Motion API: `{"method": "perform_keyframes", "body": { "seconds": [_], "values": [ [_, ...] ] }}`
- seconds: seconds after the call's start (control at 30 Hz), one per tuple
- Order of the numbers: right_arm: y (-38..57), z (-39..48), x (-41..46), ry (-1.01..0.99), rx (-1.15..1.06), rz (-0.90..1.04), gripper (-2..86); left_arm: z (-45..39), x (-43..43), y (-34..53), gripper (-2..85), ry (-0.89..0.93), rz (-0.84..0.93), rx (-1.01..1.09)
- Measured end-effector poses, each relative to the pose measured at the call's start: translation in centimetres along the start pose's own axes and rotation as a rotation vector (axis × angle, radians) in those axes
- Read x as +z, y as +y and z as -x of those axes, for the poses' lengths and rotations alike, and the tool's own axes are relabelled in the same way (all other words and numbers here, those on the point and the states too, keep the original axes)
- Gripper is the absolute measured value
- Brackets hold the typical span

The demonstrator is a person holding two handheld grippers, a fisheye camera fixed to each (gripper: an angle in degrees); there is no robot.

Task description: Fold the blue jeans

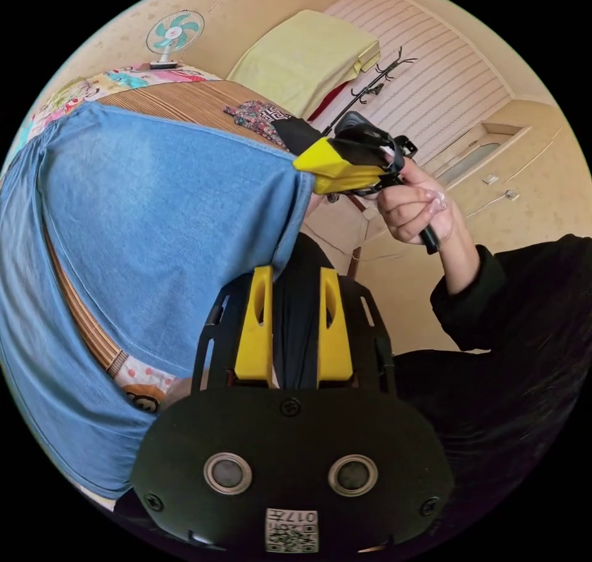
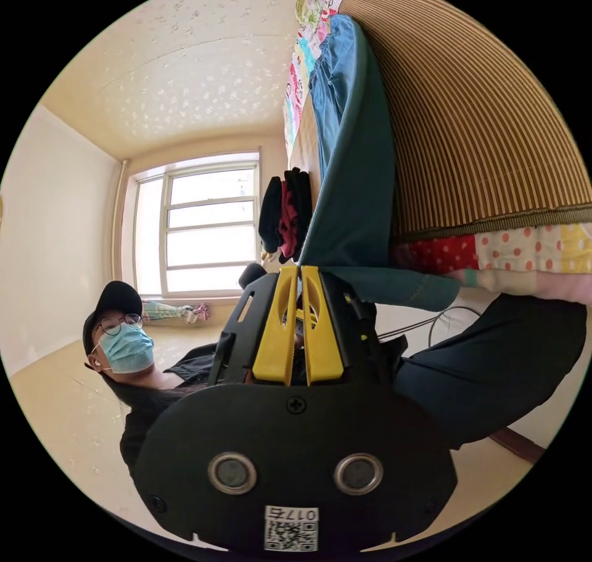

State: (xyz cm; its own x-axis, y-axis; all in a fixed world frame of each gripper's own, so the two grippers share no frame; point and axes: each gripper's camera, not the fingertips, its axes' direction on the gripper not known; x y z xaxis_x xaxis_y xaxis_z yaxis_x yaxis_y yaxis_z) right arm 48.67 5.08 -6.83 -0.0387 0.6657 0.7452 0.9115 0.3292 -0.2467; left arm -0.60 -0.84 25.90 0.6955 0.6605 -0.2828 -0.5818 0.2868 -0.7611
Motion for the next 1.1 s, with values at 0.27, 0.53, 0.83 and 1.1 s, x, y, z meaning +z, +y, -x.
{"method": "perform_keyframes", "body": {
  "seconds": [0.27, 0.53, 0.83, 1.1],
  "values": [
    [0.9, -1.0, -0.4, -0.004, 0.008, -0.004, 0.9, -0.4, 0.6, 1.2, 11.5, -0.107, -0.052, -0.022],
    [0.6, -1.7, 0.2, 0.015, -0.006, 0.004, 1.1, 0.2, -1.5, 3.2, 12.2, -0.090, -0.169, 0.009],
    [0.5, -2.7, 1.5, 0.111, -0.026, -0.002, 2.5, 2.2, -1.2, 4.8, -0.6, 0.065, -0.116, -0.003],
    [-10.9, -8.1, -1.5, 0.228, 0.024, -0.130, 13.0, 3.0, -4.6, 7.4, -0.9, 0.217, -0.129, -0.023]
  ]
}}
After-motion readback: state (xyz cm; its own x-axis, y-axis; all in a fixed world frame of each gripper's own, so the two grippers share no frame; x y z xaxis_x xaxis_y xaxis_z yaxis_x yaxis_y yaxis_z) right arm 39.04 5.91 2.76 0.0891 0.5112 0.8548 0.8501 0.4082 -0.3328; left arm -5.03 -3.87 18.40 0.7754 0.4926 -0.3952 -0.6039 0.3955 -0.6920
